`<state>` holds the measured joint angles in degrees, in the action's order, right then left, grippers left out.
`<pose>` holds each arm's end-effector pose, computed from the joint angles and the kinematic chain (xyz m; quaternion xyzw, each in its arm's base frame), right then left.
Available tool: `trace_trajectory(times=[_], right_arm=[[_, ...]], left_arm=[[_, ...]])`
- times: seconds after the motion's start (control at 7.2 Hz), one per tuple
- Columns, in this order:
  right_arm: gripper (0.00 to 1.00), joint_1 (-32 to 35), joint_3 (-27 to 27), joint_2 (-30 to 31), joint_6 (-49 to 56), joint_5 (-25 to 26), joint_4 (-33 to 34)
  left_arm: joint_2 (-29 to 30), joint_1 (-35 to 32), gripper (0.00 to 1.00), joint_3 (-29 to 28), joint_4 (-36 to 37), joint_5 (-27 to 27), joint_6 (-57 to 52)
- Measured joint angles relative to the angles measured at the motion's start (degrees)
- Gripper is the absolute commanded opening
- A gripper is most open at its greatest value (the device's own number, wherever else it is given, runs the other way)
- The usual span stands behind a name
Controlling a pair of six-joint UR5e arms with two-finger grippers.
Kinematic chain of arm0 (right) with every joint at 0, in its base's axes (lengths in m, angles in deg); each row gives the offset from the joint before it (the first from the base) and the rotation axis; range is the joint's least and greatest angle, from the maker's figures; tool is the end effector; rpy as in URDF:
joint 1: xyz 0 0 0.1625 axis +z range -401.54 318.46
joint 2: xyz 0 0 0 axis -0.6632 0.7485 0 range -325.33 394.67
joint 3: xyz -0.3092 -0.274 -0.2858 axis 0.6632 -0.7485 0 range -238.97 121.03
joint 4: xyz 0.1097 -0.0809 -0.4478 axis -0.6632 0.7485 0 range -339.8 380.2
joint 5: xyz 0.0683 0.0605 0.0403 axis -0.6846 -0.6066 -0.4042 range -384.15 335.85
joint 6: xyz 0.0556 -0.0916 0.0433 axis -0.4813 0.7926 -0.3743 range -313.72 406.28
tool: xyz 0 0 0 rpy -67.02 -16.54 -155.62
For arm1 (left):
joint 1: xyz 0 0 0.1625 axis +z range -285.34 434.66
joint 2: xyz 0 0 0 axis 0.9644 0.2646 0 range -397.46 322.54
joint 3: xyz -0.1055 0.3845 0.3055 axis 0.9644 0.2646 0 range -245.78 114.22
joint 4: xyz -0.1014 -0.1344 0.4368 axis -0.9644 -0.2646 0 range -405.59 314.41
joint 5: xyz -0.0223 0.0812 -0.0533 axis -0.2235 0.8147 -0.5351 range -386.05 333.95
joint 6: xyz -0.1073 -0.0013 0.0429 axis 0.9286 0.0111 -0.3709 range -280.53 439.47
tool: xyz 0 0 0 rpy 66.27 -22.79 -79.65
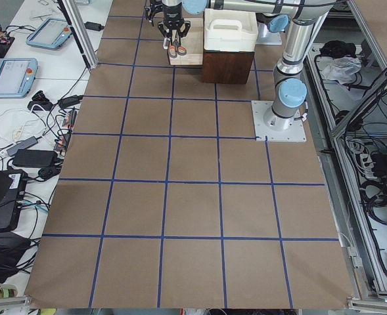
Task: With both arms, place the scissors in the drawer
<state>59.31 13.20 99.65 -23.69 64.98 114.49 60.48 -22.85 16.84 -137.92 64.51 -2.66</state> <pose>0.2741 -0.7126 0.4411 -0.4933 -0.8695 -0.0242 0.0107 -0.2110 -0.5892 0.5351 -0.7047 -0.7090 -0.0230 0.0114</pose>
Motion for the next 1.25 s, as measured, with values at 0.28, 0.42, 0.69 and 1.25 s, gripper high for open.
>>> trace_trajectory(times=[0.28, 0.42, 0.69, 1.25], right_arm=[[1.0, -3.7, 0.4, 3.8, 17.6, 2.0, -2.6], [1.0, -5.0, 0.6, 5.2, 24.4, 3.6, -3.1], [1.0, -7.5, 1.3, 8.5, 37.2, 4.6, -3.2], [1.0, -10.3, 5.1, 14.6, 50.7, 2.5, -3.0]], left_arm=[[1.8, -3.4, 0.0, 0.0, 0.9, -3.5, -0.6], [3.0, -4.9, 0.0, 0.0, 2.0, -5.6, -0.8], [5.5, -8.8, 0.0, -0.2, 4.4, -6.5, -0.6], [8.8, -13.6, 0.0, -2.0, 5.3, -2.7, 2.1]])
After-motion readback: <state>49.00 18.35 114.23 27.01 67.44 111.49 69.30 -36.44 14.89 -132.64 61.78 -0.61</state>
